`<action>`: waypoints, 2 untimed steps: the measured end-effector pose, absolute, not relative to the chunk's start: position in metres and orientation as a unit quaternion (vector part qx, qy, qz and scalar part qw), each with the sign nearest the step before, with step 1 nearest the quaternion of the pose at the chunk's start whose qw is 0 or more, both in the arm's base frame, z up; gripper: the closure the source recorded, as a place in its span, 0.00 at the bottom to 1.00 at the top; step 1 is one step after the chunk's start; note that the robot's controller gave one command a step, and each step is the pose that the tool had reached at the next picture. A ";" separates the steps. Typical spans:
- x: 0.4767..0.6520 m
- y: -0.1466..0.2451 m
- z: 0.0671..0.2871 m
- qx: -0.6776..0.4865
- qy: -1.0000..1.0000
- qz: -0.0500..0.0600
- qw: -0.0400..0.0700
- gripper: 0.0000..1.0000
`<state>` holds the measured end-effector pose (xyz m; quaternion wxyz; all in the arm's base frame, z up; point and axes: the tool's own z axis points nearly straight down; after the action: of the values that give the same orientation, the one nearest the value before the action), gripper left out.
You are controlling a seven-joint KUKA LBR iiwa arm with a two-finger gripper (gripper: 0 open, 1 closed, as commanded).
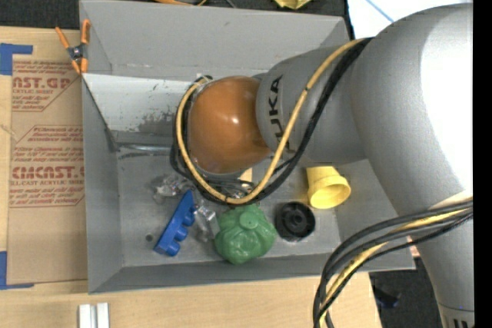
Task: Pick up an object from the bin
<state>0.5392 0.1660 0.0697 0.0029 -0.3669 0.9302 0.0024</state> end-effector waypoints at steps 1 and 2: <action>0.532 0.167 0.070 -0.372 0.928 0.003 -0.003 1.00; 0.532 0.167 0.070 -0.372 0.928 0.003 -0.003 1.00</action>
Offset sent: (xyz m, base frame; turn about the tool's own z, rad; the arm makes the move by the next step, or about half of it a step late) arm 0.0000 0.0000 0.0000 0.0000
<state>0.5323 0.1667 0.0696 -0.0027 -0.3718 0.9283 0.0035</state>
